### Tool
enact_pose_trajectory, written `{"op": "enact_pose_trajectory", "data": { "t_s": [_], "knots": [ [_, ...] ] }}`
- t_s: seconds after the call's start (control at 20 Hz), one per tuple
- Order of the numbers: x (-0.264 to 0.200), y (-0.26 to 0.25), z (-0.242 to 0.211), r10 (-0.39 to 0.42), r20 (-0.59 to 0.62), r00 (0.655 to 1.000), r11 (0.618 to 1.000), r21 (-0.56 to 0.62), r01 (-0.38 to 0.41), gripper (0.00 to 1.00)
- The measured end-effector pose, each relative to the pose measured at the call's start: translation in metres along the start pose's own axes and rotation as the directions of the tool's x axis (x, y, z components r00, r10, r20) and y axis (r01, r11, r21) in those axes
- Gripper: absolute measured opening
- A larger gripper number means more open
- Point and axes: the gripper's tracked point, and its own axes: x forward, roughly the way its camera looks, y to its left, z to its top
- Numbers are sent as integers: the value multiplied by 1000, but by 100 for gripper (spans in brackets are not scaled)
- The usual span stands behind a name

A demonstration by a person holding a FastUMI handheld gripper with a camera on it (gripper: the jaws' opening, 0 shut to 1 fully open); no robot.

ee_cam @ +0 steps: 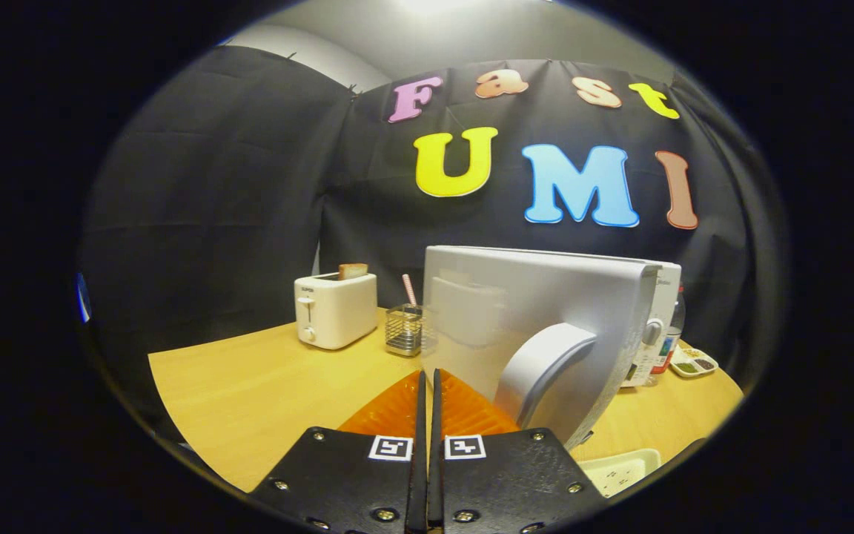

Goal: Open the microwave, put the food inside, and close the microwave door.

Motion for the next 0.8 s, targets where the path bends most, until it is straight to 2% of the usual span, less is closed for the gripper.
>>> {"op": "enact_pose_trajectory", "data": {
  "t_s": [0.35,0.8],
  "knots": [
    [24,-99,5,-188,-18,982,982,34,188,2],
    [76,-183,10,-322,-68,944,943,63,326,2]
  ]
}}
